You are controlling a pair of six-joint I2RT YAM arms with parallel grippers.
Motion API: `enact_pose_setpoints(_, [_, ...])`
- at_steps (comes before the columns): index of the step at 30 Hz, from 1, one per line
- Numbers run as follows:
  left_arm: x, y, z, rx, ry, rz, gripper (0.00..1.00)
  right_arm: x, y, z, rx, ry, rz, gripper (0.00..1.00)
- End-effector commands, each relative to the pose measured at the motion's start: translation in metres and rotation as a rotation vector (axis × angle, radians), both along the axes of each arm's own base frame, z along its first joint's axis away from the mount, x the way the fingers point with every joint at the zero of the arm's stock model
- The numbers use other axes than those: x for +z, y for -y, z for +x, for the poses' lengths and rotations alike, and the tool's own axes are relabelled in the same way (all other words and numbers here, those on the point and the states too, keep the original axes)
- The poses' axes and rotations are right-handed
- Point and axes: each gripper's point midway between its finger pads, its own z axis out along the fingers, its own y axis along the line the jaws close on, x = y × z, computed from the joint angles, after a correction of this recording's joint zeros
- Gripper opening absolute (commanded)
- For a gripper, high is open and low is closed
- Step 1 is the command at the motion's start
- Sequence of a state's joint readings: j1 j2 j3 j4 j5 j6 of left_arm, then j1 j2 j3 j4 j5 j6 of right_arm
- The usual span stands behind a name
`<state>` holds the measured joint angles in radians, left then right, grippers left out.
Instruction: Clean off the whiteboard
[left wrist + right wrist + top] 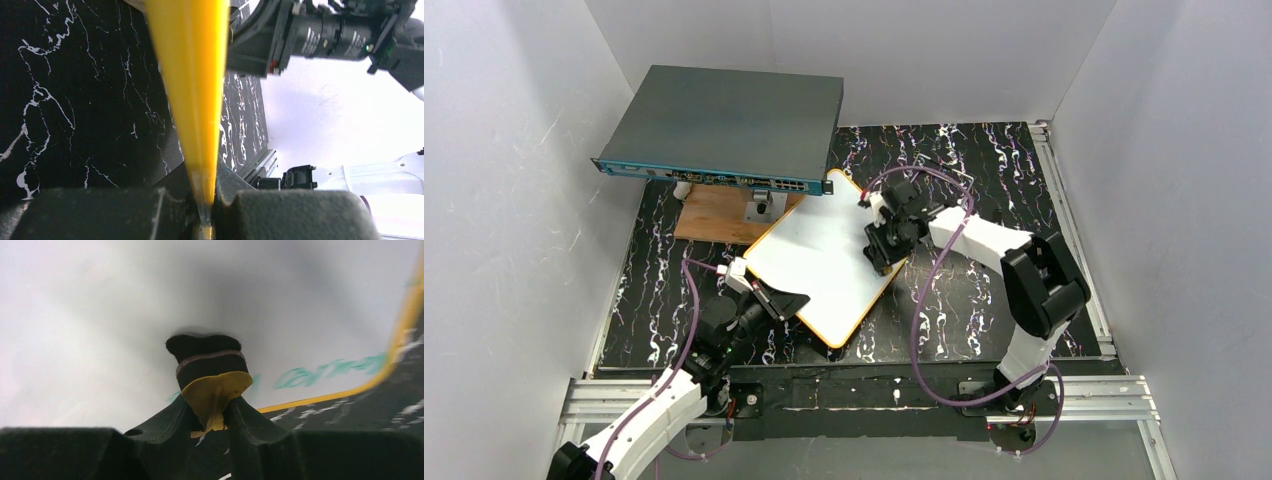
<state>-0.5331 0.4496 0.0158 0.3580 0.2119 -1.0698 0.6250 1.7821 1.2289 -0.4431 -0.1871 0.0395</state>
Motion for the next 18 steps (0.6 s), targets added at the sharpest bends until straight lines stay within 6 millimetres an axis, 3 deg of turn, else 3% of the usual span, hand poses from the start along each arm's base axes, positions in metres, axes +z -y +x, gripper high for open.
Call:
enact_pose_setpoints(1, [0.028, 0.024, -0.026, -0.201, 0.054, -0.056, 0.00, 0.017, -0.043, -0.074, 0.207, -0.057, 0.129, 0.01])
enact_pose_setpoints(3, [0.030, 0.026, -0.025, -0.211, 0.056, -0.065, 0.00, 0.021, -0.053, -0.089, 0.248, -0.066, 0.149, 0.01])
enact_pose_setpoints(5, [0.032, 0.027, -0.025, -0.215, 0.057, -0.070, 0.00, 0.017, -0.054, -0.090, 0.243, -0.081, 0.137, 0.01])
enact_pose_setpoints(8, [0.035, 0.026, -0.026, -0.214, 0.065, -0.073, 0.00, -0.004, -0.034, -0.064, 0.153, -0.030, 0.036, 0.01])
enact_pose_setpoints(13, [0.034, 0.024, -0.030, -0.216, 0.067, -0.071, 0.00, -0.028, 0.024, -0.003, -0.073, 0.016, -0.121, 0.01])
enact_pose_setpoints(18, [0.035, 0.026, -0.031, -0.233, 0.069, -0.075, 0.00, -0.038, 0.052, 0.026, -0.160, 0.007, -0.176, 0.01])
